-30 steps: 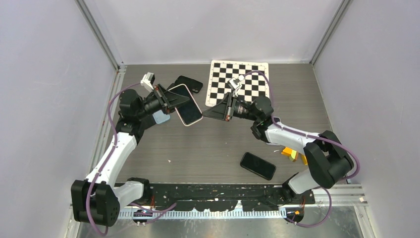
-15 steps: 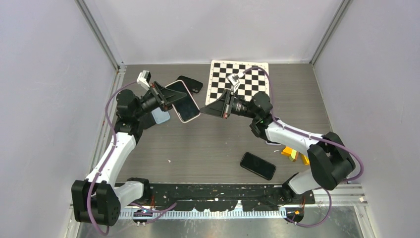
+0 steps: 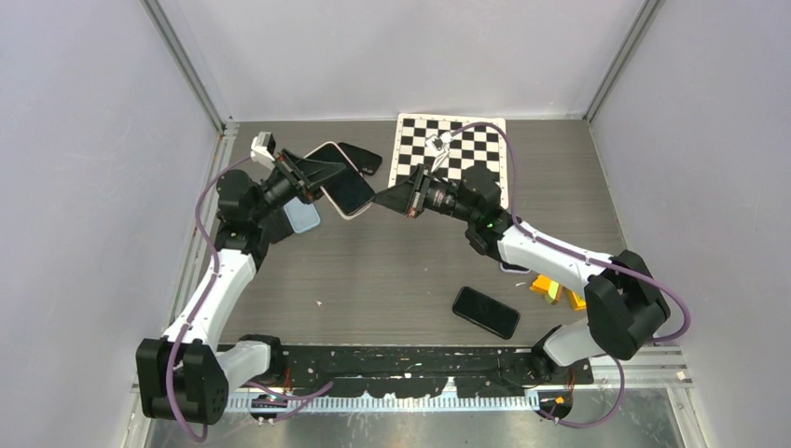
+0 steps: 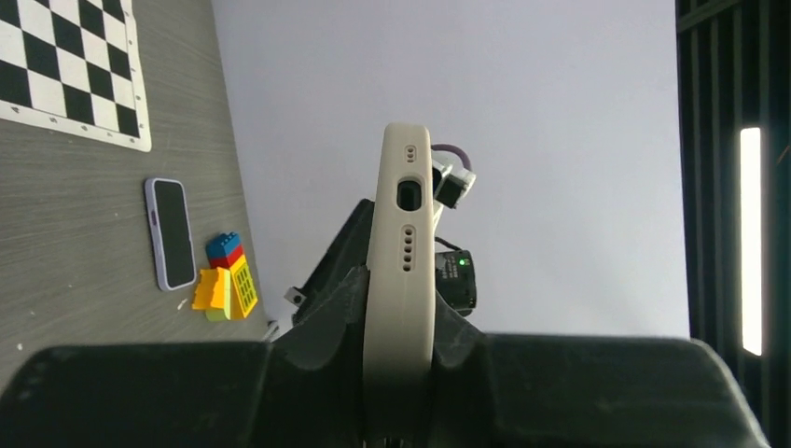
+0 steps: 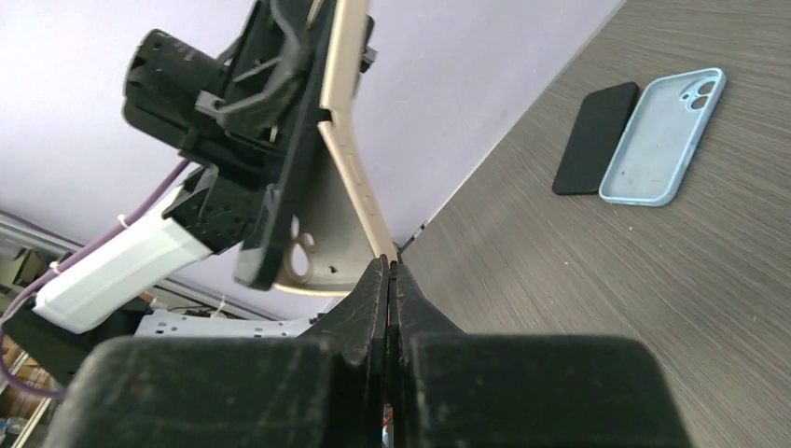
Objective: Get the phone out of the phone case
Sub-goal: Remove the phone case from the phone.
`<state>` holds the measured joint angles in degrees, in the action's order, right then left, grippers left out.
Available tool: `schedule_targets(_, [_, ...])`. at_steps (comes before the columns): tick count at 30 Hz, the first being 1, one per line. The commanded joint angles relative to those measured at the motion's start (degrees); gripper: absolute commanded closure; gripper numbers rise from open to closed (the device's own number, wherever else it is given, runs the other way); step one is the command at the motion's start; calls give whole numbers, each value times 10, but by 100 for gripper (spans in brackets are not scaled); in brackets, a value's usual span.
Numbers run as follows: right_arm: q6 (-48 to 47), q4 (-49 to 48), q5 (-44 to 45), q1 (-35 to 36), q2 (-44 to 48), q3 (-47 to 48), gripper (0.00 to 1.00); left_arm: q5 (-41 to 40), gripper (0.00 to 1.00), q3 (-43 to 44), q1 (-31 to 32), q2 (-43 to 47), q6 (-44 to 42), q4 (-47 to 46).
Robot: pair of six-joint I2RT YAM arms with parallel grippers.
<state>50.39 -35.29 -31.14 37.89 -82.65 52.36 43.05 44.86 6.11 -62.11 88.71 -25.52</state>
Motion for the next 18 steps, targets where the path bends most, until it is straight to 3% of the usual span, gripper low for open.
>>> schedule_targets(1, [-70, 161, 56, 10, -52, -29, 96, 32, 100, 31, 18, 35, 184, -217])
schedule_targets(8, [-64, 125, 30, 10, -9, -40, 92, 17, 100, 20, 18, 40, 142, -159])
schedule_targets(10, [-55, 93, 9, 10, 12, -51, 82, 4, 100, 15, 19, 45, 124, -131])
schedule_targets(15, [-35, -9, -31, 17, 45, -92, 45, -36, 100, 3, 18, 52, 101, -87])
schedule_targets(18, [-33, -74, -30, 40, 66, -112, 32, -61, 100, -3, 18, 56, 96, -64])
